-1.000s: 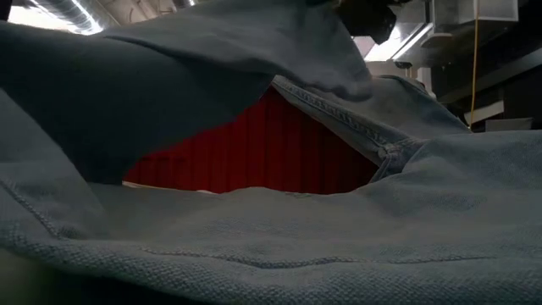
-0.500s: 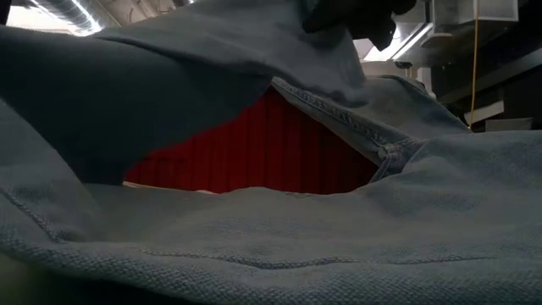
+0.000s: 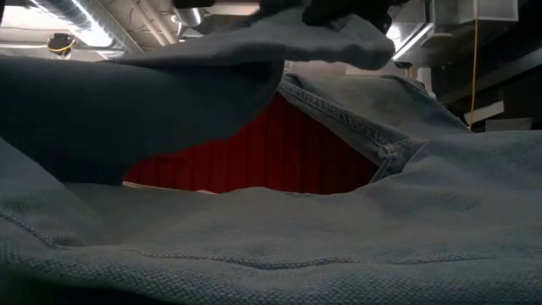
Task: Fold laundry
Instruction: Fold the blue jeans
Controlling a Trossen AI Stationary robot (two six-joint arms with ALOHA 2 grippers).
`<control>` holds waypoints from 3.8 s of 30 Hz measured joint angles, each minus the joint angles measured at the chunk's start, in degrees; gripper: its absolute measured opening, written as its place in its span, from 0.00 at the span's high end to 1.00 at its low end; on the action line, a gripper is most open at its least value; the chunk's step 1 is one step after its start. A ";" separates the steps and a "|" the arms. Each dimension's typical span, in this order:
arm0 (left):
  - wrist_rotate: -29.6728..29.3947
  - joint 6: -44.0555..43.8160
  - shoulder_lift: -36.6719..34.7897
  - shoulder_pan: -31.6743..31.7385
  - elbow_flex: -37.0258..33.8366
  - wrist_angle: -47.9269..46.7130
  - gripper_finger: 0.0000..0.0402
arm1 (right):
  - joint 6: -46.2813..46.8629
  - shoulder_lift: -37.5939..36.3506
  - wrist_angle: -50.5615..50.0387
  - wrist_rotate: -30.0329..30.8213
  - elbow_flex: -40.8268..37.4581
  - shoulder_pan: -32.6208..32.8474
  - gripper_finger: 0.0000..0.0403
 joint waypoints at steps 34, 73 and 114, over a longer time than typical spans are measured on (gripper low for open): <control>-19.38 -26.39 0.13 -19.78 -30.18 11.82 0.66 | -0.63 -0.04 -0.87 -0.55 2.97 0.01 0.95; -2.74 -97.30 0.00 -32.06 -21.22 1.46 1.00 | -23.28 11.96 38.98 -27.60 7.71 -19.84 0.96; -8.51 -78.87 0.22 -40.53 -21.33 8.21 0.65 | -26.69 26.18 -7.11 -54.46 45.28 -20.57 0.96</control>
